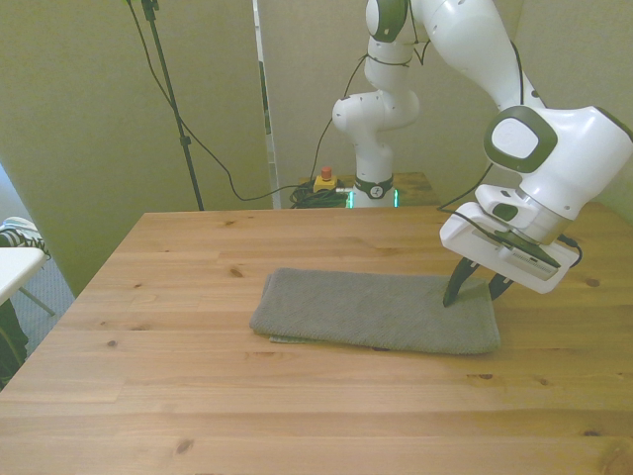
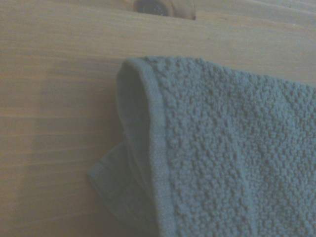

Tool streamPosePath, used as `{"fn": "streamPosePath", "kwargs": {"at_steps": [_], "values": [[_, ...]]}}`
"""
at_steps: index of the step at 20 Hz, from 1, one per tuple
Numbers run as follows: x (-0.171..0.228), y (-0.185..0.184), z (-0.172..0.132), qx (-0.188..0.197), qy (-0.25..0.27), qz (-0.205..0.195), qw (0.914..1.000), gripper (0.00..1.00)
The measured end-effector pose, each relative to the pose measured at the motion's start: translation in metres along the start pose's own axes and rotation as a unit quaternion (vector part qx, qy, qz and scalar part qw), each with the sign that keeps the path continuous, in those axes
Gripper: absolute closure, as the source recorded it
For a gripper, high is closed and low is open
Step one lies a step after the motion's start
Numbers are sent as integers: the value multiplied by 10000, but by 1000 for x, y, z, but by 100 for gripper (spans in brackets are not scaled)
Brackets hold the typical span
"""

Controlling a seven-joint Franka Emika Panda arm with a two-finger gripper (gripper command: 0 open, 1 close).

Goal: Fold the towel

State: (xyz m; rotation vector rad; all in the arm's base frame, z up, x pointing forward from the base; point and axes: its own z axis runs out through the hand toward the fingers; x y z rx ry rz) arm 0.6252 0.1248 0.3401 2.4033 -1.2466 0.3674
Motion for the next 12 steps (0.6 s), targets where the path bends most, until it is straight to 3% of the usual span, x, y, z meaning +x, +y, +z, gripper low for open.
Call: {"fn": "streamPosePath", "kwargs": {"at_steps": [6,12], "values": [[19,17,-18,125,29,172,9998,100],[71,78,-56,346,74,504,9981,100]]}}
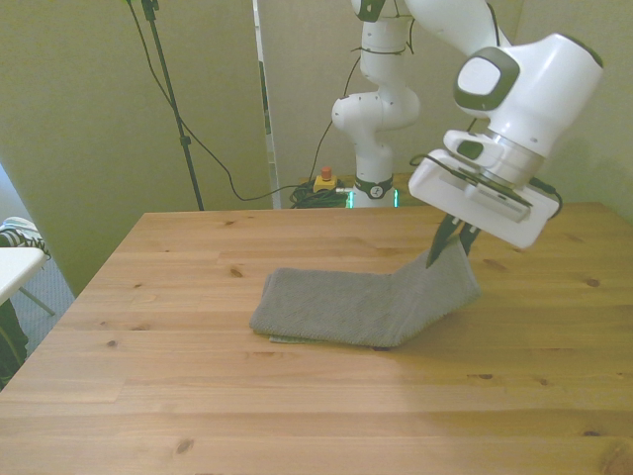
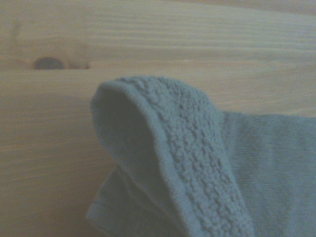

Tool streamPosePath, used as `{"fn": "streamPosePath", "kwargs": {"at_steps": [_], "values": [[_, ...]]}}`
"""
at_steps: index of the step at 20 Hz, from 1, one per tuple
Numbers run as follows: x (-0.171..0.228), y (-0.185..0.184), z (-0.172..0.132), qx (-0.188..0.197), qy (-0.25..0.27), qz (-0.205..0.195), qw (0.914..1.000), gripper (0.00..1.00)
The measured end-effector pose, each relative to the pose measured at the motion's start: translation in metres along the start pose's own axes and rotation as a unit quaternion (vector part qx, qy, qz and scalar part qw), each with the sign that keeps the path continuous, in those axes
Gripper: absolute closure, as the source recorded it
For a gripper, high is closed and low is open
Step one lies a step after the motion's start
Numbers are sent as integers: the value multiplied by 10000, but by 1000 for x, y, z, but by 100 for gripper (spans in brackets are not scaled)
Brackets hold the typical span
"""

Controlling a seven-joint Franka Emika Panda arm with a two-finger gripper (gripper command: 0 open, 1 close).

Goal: Fold the towel

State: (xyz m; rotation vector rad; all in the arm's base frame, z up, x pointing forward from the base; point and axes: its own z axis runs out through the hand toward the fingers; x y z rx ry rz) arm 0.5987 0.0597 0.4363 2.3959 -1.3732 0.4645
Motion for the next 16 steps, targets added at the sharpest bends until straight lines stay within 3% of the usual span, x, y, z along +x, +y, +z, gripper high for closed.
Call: {"fn": "streamPosePath", "kwargs": {"at_steps": [5,11,12,16], "values": [[45,49,-3,39,12,273,9996,100],[97,106,41,95,-209,637,9977,100],[103,112,48,158,-261,675,9973,0],[127,133,74,342,-503,896,9941,0]]}}
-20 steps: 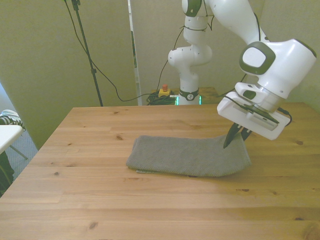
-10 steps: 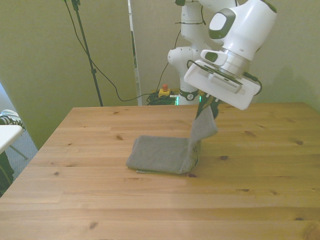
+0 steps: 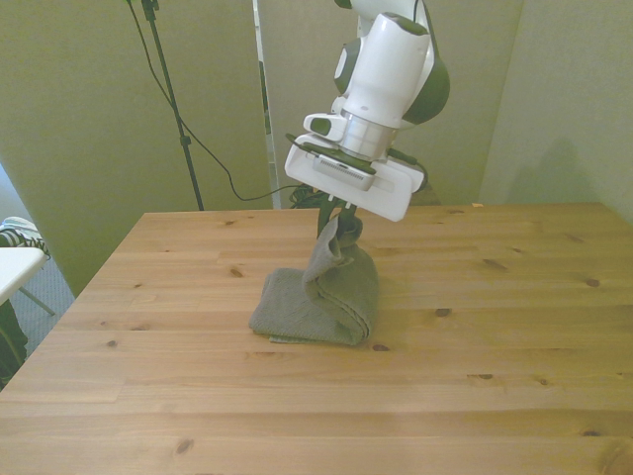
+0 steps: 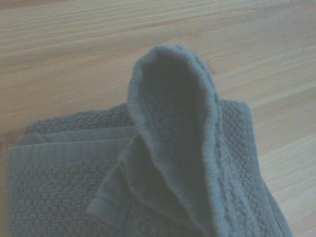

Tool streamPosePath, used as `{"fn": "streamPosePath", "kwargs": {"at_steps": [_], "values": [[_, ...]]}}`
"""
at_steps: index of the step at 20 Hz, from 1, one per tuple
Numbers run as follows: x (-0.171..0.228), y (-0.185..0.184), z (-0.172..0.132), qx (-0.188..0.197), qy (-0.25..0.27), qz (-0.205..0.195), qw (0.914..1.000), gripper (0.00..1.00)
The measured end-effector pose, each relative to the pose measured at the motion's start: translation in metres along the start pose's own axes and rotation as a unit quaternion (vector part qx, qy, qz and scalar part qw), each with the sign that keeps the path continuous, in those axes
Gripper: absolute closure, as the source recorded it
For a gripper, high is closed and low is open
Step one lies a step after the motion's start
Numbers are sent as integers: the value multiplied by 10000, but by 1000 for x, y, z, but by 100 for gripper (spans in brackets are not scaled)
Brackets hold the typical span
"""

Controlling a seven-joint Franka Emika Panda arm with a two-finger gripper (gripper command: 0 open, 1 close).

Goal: Fold the towel

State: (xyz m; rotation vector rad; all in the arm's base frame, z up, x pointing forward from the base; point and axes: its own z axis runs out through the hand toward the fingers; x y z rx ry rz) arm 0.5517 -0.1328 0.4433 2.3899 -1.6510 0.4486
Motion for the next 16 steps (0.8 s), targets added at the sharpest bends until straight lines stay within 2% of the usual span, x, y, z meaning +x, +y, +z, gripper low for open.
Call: {"fn": "streamPosePath", "kwargs": {"at_steps": [4,9,16], "values": [[21,19,19,403,-414,-69,9983,0],[42,39,33,546,-552,-48,9970,0],[46,41,8,793,-407,-40,9960,0]]}}
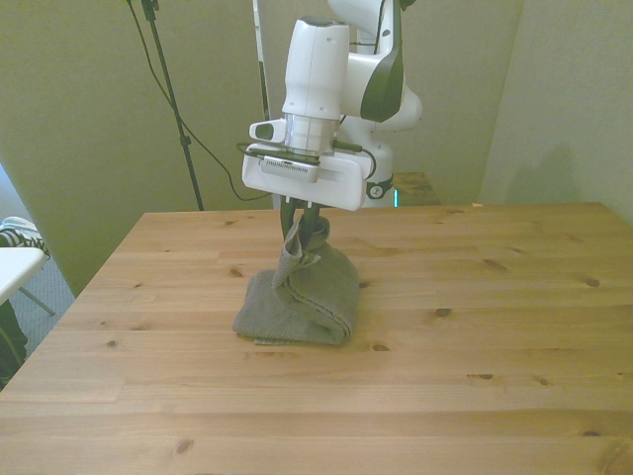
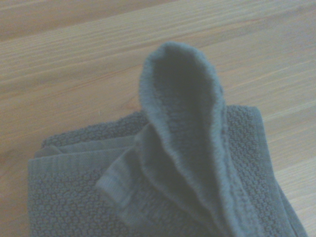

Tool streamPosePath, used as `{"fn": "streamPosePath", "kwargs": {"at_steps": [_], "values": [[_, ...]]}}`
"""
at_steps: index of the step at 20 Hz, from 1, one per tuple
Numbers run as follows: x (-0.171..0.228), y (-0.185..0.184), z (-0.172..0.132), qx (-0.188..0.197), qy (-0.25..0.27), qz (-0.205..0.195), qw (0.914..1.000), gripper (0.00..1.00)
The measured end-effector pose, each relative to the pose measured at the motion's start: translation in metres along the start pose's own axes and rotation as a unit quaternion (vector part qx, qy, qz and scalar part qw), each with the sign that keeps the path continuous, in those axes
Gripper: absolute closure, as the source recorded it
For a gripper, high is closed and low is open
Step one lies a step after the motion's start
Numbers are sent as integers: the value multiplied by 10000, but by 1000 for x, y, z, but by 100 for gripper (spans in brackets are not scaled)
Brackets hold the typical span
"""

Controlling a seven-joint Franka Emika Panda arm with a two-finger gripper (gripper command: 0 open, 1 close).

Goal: Fold the towel

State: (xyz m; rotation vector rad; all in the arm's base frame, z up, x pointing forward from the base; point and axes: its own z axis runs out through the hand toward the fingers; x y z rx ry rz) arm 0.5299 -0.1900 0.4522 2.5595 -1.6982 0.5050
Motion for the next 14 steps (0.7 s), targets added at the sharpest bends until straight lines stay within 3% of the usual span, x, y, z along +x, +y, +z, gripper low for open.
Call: {"fn": "streamPosePath", "kwargs": {"at_steps": [8,11,14], "values": [[-7,7,-21,16,-42,-20,10000,0],[-61,11,-53,-414,-577,-356,9968,0],[-139,20,-91,-492,-858,-900,9910,0]]}}
